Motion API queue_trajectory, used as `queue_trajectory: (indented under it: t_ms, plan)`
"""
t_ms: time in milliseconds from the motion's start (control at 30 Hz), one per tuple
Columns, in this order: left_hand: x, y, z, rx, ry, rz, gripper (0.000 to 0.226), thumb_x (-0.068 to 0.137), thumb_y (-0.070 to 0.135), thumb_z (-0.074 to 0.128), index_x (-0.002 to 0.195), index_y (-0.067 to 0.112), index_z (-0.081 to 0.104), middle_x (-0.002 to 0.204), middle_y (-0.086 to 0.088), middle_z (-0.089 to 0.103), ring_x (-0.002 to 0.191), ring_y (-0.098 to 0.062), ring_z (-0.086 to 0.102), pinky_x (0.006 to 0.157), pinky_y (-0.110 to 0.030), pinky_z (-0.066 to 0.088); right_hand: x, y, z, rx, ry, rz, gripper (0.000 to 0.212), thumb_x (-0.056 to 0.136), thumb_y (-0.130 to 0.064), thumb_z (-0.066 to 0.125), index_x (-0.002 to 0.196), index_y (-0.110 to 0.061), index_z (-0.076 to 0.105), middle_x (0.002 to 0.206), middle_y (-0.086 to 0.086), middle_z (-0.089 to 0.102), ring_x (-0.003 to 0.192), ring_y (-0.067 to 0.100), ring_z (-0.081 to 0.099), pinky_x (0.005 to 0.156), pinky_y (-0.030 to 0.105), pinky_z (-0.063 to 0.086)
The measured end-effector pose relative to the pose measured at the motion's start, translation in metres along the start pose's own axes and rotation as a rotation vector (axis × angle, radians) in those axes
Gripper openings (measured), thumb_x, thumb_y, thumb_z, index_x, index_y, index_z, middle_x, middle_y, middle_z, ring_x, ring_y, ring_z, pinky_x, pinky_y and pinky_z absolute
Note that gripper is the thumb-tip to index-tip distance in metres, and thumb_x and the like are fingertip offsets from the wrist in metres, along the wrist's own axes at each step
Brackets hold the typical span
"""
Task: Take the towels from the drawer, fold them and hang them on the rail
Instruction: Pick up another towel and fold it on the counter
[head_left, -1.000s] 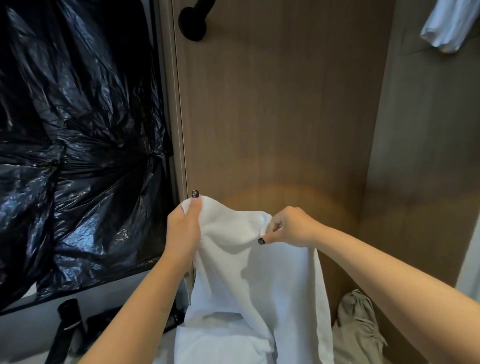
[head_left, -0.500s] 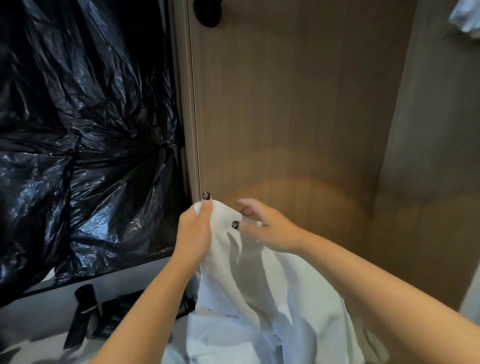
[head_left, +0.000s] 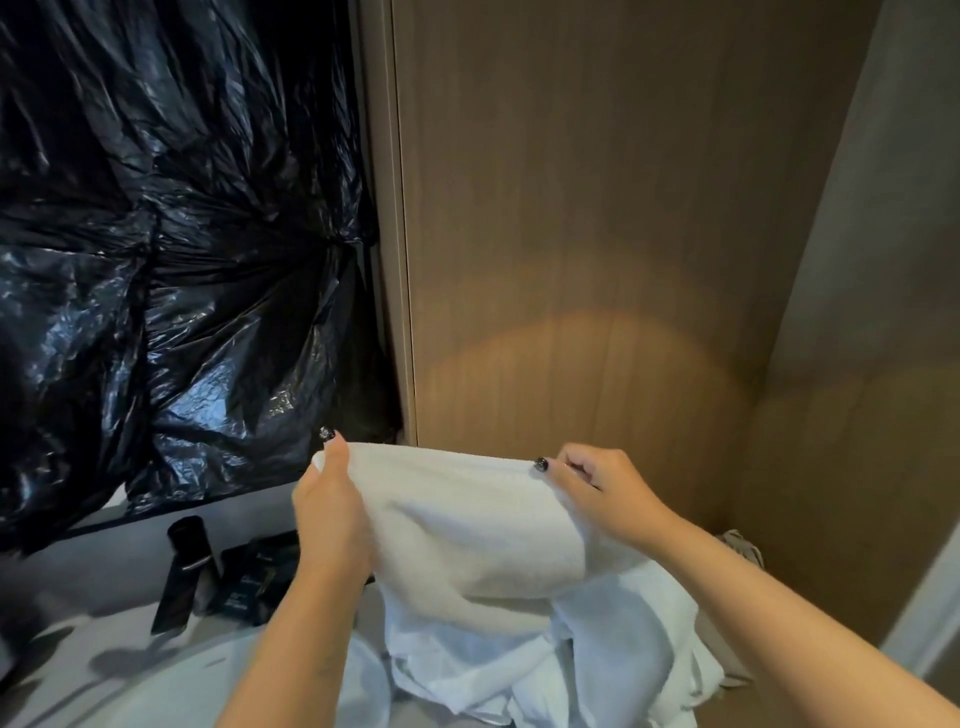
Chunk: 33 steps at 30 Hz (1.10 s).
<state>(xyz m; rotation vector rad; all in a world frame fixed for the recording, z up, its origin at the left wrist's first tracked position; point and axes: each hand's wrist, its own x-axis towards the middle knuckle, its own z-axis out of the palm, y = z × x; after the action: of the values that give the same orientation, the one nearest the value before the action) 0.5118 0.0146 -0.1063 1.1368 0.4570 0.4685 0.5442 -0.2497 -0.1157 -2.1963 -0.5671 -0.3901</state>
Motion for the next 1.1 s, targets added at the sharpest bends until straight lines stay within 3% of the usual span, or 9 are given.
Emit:
queue_trajectory:
  t_ms: [167,300,433,533,633,833,967,1033,1100]
  plan:
    - [0.006,0.002,-0.013,0.088,0.019,0.037,0.025,0.096,0.039,0.058,0.077,0.023,0.060,0.073,0.002,0.058,0.070,-0.018,0.054,0.060,-0.031,0.041,-0.003,0.006,-0.018,0.049,0.099,-0.004,0.047,0.090,-0.050,0.052,0.059,-0.021,0.032,0.056,-0.012,0.031,0.054,0.005,0.026,0.053,0.024,0.021]
    - [-0.016,0.011,0.004,0.467,-0.346,0.451,0.022,0.091,0.017,0.066,0.089,0.038,0.072,0.089,0.019,0.073,0.091,0.000,0.065,0.075,-0.020,0.048,0.001,-0.009,-0.023,0.073,0.090,-0.037,0.046,0.098,-0.031,0.057,0.060,-0.016,0.035,0.056,-0.013,0.032,0.055,0.006,0.028,0.052,0.021,0.023]
    - [-0.049,-0.001,0.034,0.615,-0.696,0.550,0.030,0.089,0.023,0.069,0.111,0.044,0.067,0.108,0.037,0.065,0.106,0.018,0.056,0.088,-0.003,0.042,0.005,-0.038,-0.021,0.089,0.039,-0.100,0.044,0.099,-0.029,0.056,0.060,-0.015,0.040,0.056,-0.011,0.034,0.054,0.005,0.031,0.053,0.020,0.026]
    - [-0.061,-0.016,0.042,0.583,-0.822,0.516,0.018,0.096,0.020,0.062,0.103,0.034,0.071,0.098,0.025,0.071,0.092,0.010,0.061,0.078,-0.007,0.044,0.002,-0.049,-0.021,0.084,0.043,-0.116,0.044,0.098,-0.031,0.056,0.058,-0.027,0.039,0.056,-0.011,0.034,0.054,0.006,0.030,0.052,0.023,0.025]
    - [-0.068,-0.027,0.043,0.562,-0.753,0.527,0.020,0.098,0.019,0.057,0.085,0.023,0.070,0.080,0.005,0.068,0.069,0.000,0.055,0.064,-0.013,0.041,-0.006,-0.042,-0.023,0.070,0.041,-0.089,0.045,0.098,-0.032,0.056,0.058,-0.024,0.038,0.055,-0.011,0.032,0.054,0.005,0.029,0.052,0.022,0.025]
    - [-0.049,-0.033,0.028,0.411,-0.353,0.332,0.025,0.096,0.014,0.057,0.078,0.027,0.068,0.068,0.016,0.067,0.067,0.002,0.059,0.061,-0.021,0.044,-0.039,-0.004,-0.033,0.056,0.011,0.055,0.044,0.096,-0.034,0.059,0.060,-0.020,0.039,0.057,-0.012,0.035,0.056,0.006,0.030,0.055,0.025,0.026]
    - [-0.035,-0.035,0.011,0.845,-0.382,0.393,0.027,0.095,0.023,0.058,0.072,0.038,0.063,0.075,0.014,0.065,0.075,-0.009,0.058,0.062,-0.021,0.041,-0.055,0.011,-0.045,0.016,0.050,0.118,0.044,0.098,-0.028,0.056,0.060,-0.016,0.040,0.056,-0.012,0.037,0.054,0.005,0.032,0.055,0.022,0.028]
    - [-0.041,-0.036,0.012,0.967,-0.427,0.528,0.016,0.093,0.030,0.061,0.087,0.044,0.065,0.094,0.020,0.066,0.084,-0.004,0.056,0.066,-0.015,0.038,-0.054,0.004,-0.045,-0.006,0.057,0.098,0.044,0.099,-0.027,0.056,0.061,-0.008,0.042,0.057,-0.005,0.038,0.055,0.007,0.033,0.056,0.024,0.029]
    - [-0.054,-0.035,0.019,0.951,-0.559,0.634,0.033,0.091,0.036,0.063,0.120,0.053,0.058,0.118,0.033,0.056,0.100,0.009,0.049,0.082,-0.013,0.039,-0.050,-0.010,-0.043,-0.023,0.047,0.041,0.044,0.099,-0.026,0.057,0.062,-0.006,0.043,0.057,-0.002,0.037,0.055,0.006,0.032,0.055,0.023,0.028]
